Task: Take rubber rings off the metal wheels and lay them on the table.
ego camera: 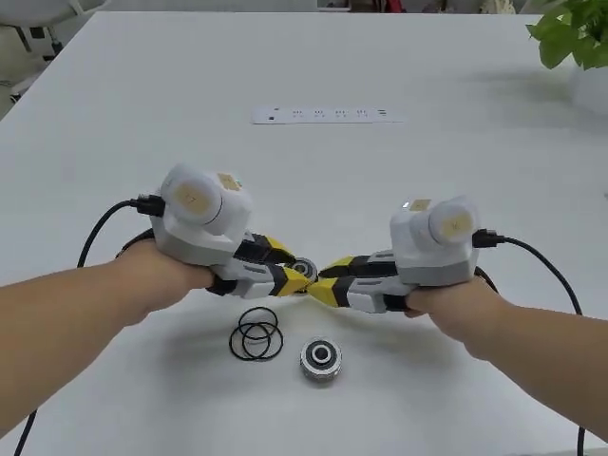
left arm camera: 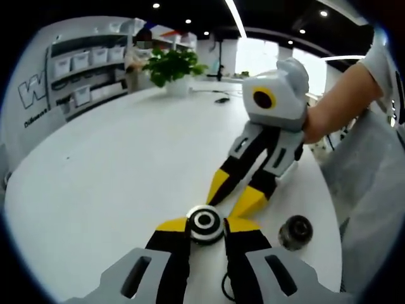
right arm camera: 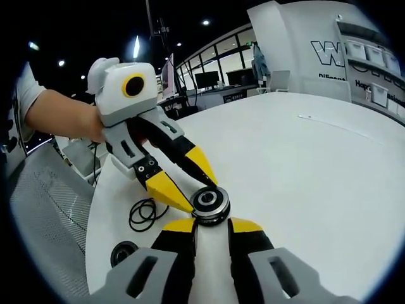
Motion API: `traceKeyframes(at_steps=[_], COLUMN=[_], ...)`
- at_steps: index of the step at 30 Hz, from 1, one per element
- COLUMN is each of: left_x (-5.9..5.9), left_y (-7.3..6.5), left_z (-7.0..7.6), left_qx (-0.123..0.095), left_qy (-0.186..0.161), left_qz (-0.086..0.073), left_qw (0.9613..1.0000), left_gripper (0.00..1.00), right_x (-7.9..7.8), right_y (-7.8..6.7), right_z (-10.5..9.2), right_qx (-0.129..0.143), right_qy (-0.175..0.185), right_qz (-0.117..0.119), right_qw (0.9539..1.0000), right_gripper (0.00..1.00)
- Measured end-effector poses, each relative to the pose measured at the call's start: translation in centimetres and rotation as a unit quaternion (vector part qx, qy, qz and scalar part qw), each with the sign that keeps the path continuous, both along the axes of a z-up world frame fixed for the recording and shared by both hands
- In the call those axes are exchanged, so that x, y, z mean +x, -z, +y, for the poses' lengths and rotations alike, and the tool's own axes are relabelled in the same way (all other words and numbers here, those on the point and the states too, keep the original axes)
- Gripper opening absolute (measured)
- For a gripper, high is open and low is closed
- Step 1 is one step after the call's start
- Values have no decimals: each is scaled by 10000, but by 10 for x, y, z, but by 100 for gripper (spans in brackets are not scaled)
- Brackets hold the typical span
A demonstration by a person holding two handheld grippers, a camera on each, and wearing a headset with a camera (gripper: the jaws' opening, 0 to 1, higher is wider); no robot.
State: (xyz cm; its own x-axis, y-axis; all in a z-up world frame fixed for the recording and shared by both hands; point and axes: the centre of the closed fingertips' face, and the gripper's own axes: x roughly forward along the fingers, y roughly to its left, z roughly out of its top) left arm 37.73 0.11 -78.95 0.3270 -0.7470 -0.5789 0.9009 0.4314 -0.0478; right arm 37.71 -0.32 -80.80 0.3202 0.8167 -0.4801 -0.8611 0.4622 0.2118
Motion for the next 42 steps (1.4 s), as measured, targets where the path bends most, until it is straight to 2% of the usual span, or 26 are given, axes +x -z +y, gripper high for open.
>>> traceKeyframes(at_steps=[3,7,8,13,22,25,26,32,35,37,38,39,40,41,42], left_x=[-1,4,4,5,6,4,4,3,3,2,2,2,2,2,1], left_y=[0,2,2,2,1,1,1,1,1,1,1,1,1,1,1], left_z=[0,3,2,1,1,1,0,1,1,1,0,1,1,1,1], left_qx=[29,122,109,135,136,169,172,159,176,276,283,289,287,284,279], left_qy=[24,-43,-53,-101,-180,-174,-181,-232,-237,-148,-152,-155,-154,-153,-142], left_qz=[-33,-111,-80,-151,-180,-196,-195,-201,-207,-312,-310,-306,-299,-289,-282], left_qw=[10000,9999,9999,9997,9996,9995,9995,9994,9994,9990,9990,9990,9990,9991,9991], left_gripper=[18,14,14,14,13,13,13,13,13,13,13,12,12,12,12], right_x=[0,1,1,0,0,1,1,1,1,2,2,2,2,3,3], right_y=[0,0,0,1,1,2,2,3,3,3,2,0,1,1,2], right_z=[0,0,1,1,1,-1,-2,-4,-4,-5,-5,-3,-5,-7,-8], right_qx=[17,37,38,19,68,-29,6,25,126,170,270,559,623,708,703], right_qy=[18,28,27,9,80,80,138,239,378,442,533,704,797,842,839], right_qz=[15,35,47,40,89,25,120,220,402,499,639,925,1051,1116,1101], right_qw=[10000,10000,10000,10000,9999,10000,9998,9995,9984,9976,9962,9917,9893,9876,9879], right_gripper=[16,15,14,14,13,8,7,1,0,0,0,0,0,0,0])
